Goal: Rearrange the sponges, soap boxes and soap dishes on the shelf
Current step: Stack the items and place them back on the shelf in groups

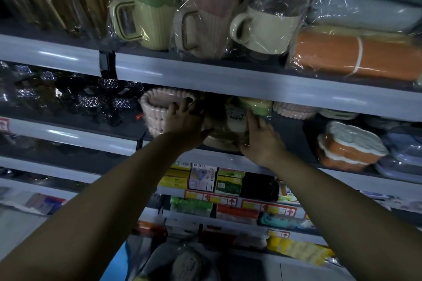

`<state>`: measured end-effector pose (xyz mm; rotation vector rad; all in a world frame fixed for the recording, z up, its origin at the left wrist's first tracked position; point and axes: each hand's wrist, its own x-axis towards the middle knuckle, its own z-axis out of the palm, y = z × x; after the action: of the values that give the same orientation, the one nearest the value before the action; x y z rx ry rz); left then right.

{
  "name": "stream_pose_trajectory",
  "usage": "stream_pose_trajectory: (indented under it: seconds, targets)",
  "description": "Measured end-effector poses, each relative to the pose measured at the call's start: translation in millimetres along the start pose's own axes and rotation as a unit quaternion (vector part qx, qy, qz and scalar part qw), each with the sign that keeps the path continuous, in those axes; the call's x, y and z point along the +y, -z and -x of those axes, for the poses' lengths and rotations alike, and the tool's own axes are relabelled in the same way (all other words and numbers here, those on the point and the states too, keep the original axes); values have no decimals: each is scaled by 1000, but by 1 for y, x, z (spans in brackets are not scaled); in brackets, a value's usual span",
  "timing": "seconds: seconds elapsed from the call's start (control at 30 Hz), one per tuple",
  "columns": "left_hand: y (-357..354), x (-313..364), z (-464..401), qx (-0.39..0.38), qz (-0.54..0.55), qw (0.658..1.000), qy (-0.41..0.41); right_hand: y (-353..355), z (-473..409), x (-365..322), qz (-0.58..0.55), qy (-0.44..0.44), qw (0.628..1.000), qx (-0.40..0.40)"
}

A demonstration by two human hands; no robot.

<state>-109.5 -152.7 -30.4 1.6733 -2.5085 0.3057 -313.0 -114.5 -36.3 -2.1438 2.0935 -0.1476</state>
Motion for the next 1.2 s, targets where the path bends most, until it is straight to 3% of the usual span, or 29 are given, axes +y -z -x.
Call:
stream_pose_trajectory:
  seconds: [0.1,0.23,0.3,0.37,0.53,0.67,0.87,1.0,1.2]
  targets:
    - [3,-5,14,36,1,999,0,4,9,-8,70,34,996,54]
    - [7,-12,49,75,16,997,-25,-1,19,-32,137,199,958,156]
    - [0,-18,73,106,8,994,-26,-12,22,-47,116,275,942,153]
    - [-15,-24,101,88,26,996,17,-29,24,-64,119,324,928,142]
    - [-75,-22,182,-29,129,973,191,-98,34,-96,141,403,904,9]
    - [-140,2,245,-142,162,925,312,-175,38,-106,178,429,859,-213]
    - [-242,72,309,-295,233,823,426,-303,45,-78,258,453,771,-366]
    - [-308,112,320,-350,260,770,465,-378,34,-49,289,465,732,-405]
    - [-399,142,325,-401,301,682,533,-473,28,-19,271,432,730,-455]
